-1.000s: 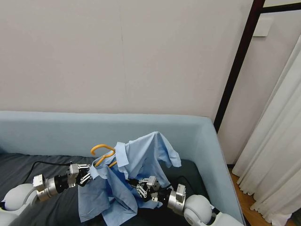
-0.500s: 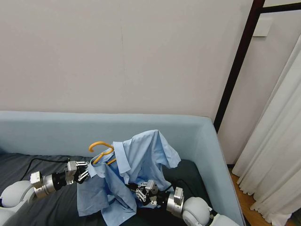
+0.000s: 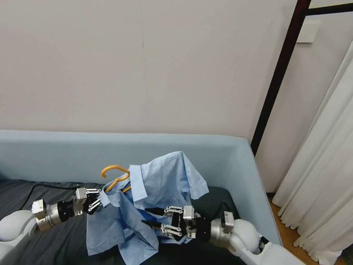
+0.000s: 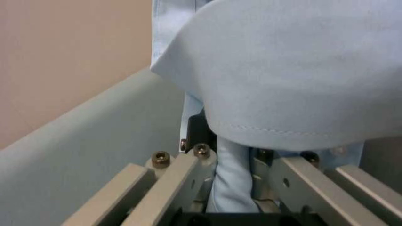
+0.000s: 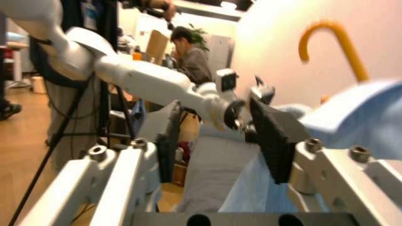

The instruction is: Pick up the clothes from the sofa and hang them on the clothes hanger.

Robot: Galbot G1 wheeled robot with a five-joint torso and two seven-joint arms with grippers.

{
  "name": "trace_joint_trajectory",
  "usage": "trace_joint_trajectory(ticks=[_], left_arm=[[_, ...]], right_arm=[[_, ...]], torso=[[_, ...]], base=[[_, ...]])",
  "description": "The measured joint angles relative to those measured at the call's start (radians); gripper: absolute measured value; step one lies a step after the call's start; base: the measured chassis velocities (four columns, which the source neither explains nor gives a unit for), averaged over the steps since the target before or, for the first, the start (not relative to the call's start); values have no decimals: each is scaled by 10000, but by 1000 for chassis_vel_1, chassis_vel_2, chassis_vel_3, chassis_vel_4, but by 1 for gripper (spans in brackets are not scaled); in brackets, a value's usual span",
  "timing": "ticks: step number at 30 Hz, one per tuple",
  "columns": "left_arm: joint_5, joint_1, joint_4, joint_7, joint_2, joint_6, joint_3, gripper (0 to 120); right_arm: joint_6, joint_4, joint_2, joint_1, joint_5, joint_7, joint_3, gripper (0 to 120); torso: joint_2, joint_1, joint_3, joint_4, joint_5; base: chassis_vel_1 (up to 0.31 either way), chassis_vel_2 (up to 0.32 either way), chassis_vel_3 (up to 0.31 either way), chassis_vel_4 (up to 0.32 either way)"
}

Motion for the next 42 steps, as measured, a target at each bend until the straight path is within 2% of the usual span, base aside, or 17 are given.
trace_joint_trajectory(ticks=[3, 5, 7, 8, 11, 13, 15, 21, 28, 35, 39, 42], left_arm=[[-115, -37, -12, 152, 110, 74, 4, 1], [-179, -56, -51, 419, 305, 143, 3, 1], [-183, -61, -52, 631, 495, 188, -3, 1], [-183, -61, -52, 631, 495, 188, -3, 1], [-181, -68, -10, 1064, 815, 321, -20, 1], [-110, -59, -5, 1265, 972, 375, -14, 1], [-51, -60, -4, 1341, 1037, 404, -5, 1], [148, -84, -13, 1665, 1331, 601, 124, 1], [302, -250, -52, 1939, 1616, 805, 346, 1], [382, -301, -80, 1953, 1644, 850, 433, 1], [427, -288, -56, 1969, 1635, 841, 442, 1], [462, -279, -54, 1982, 1589, 807, 494, 1]], right_arm=[[-65, 162, -168, 155, 49, 399, 404, 56], [-268, 352, -385, 509, -480, 1935, 859, 67], [-439, 427, -628, 856, -916, 2863, 1035, 75], [-439, 427, -628, 856, -916, 2863, 1035, 75], [-761, 618, -1279, 1587, -1311, 3657, 910, 88], [-1017, 778, -1629, 1942, -1468, 3930, 446, 97], [-1129, 797, -1772, 2167, -1519, 3884, 111, 99], [-1478, 135, -1821, 3342, -1847, 3002, -1273, 100], [-1972, -679, -1193, 4707, -1531, 2669, -2805, 100], [-2271, -1206, -749, 5119, -1806, 1474, -3105, 98], [-2474, -1359, -725, 5195, -1998, 995, -3189, 90], [-2737, -1530, -671, 5226, -2171, 933, -3299, 75]], torso=[[0, 0, 0, -3, 1], [0, 0, 0, 1, 3], [0, 1, 0, 3, 0], [0, 1, 0, 3, 0], [0, 1, 0, 1, 0], [0, 0, 0, 0, 0], [0, 0, 0, 0, 1], [-1, 1, 1, 1, 0], [-1, 0, 1, 3, -2], [-1, 1, 1, 2, -1], [0, 1, 0, -1, -1], [-1, 0, 1, 0, 1]], base=[[0, 0, 0, 0], [0, 0, 0, 0], [0, 0, 0, 0], [0, 0, 0, 0], [0, 0, 0, 0], [0, 0, 0, 0], [0, 0, 0, 0], [0, 0, 0, 0], [0, 0, 0, 0], [0, 0, 0, 0], [0, 0, 0, 0], [0, 0, 0, 0]])
